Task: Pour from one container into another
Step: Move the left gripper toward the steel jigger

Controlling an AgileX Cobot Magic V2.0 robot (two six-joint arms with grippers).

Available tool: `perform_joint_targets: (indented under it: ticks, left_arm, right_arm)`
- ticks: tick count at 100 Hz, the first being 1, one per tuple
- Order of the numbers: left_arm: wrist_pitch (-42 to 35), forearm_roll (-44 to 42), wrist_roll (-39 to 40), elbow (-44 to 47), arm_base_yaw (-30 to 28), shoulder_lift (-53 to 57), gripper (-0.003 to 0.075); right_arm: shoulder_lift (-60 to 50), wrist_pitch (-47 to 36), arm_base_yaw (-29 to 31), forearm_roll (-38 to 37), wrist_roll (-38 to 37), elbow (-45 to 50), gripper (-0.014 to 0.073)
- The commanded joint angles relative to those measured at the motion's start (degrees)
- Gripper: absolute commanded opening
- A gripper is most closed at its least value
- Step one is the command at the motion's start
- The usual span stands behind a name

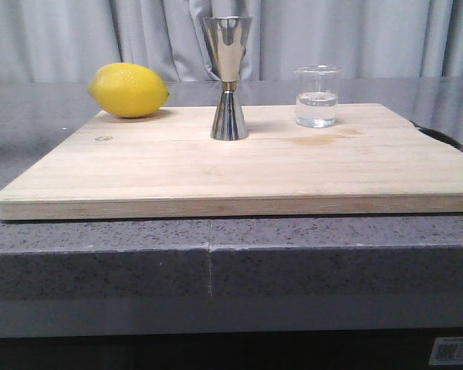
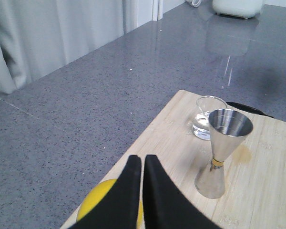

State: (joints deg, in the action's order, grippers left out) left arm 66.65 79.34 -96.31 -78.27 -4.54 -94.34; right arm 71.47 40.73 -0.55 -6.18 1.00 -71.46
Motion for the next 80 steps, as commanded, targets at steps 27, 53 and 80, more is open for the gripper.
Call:
perform_joint_targets:
  ticks: [27,53,80]
  left_arm:
    - [1.5,4.1,-0.1,-1.8,-0.1,2.8,0.0409]
    - [0.6,4.7,-0.1,-1.8,0.2,2.8,0.0596]
    - [2.6,5.3,-0.1,-1.8,3.1,2.8,0.0522]
  right_arm:
    - [-1.2,-5.0,0.3,-1.1,0.7,-1.9,0.0044]
    - [-1.2,-7.9,0.3,-1.1,0.7,-1.9,0.0571]
    - [-1.2,-7.4,0.3,-1.9,0.7,-1.9,0.0603]
